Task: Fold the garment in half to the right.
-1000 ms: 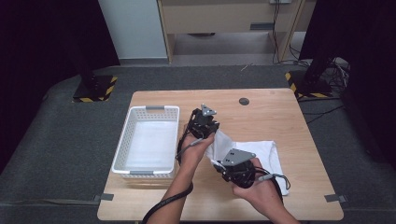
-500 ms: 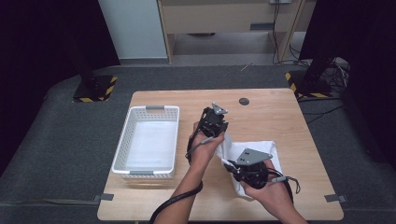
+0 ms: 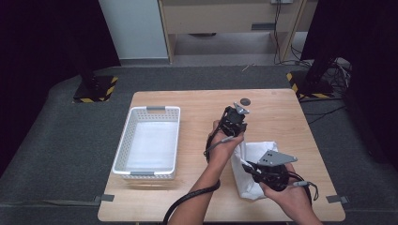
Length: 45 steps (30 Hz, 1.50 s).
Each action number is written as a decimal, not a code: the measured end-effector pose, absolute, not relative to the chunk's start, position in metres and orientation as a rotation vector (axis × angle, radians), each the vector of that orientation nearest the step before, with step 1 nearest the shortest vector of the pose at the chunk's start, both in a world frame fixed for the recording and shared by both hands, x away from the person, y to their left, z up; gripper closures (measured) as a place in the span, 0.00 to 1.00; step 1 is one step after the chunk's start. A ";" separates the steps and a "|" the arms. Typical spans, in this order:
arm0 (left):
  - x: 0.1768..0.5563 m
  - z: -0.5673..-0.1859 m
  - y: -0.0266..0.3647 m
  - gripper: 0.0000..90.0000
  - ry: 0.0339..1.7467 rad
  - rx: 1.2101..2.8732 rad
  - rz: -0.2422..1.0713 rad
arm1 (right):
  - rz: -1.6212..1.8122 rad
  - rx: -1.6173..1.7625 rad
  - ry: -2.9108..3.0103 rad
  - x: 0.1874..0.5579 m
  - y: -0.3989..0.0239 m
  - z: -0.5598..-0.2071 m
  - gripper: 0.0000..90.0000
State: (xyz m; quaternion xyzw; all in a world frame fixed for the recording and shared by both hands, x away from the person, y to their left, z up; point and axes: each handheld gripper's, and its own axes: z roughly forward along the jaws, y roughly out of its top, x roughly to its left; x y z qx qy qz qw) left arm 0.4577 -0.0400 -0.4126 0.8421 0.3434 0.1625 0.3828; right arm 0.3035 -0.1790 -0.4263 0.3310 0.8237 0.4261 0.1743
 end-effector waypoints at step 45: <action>0.465 -0.464 -0.067 0.89 0.834 2.108 0.292 | 1.075 1.059 2.352 0.303 -0.210 -0.467 0.91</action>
